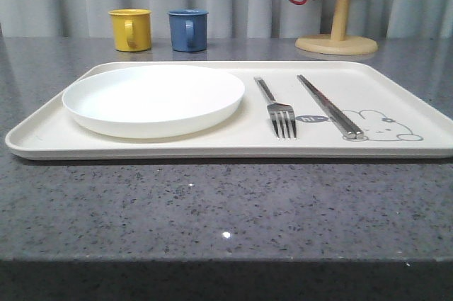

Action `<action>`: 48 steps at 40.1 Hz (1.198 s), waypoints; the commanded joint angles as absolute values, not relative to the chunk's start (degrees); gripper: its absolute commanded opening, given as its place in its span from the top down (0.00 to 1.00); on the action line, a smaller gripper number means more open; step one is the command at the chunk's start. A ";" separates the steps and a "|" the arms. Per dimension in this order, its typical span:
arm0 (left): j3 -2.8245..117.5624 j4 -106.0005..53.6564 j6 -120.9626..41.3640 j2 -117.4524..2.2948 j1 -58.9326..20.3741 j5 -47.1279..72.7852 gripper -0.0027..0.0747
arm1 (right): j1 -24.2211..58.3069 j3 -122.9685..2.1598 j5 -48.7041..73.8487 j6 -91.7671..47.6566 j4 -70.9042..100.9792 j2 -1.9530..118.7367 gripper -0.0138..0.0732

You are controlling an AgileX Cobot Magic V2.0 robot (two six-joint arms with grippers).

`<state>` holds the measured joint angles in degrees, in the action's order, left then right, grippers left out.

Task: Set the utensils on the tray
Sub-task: 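Move the right gripper back and grasp the steel spoon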

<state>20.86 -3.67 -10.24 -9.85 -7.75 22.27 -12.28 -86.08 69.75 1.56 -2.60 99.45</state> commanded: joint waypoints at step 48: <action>22.57 -4.25 -10.16 -10.42 -7.71 17.22 0.99 | -12.65 -87.52 70.15 1.46 -3.63 97.81 0.92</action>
<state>20.86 -3.67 -10.24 -9.85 -7.75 22.17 -12.53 -86.08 68.75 1.38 -4.01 103.02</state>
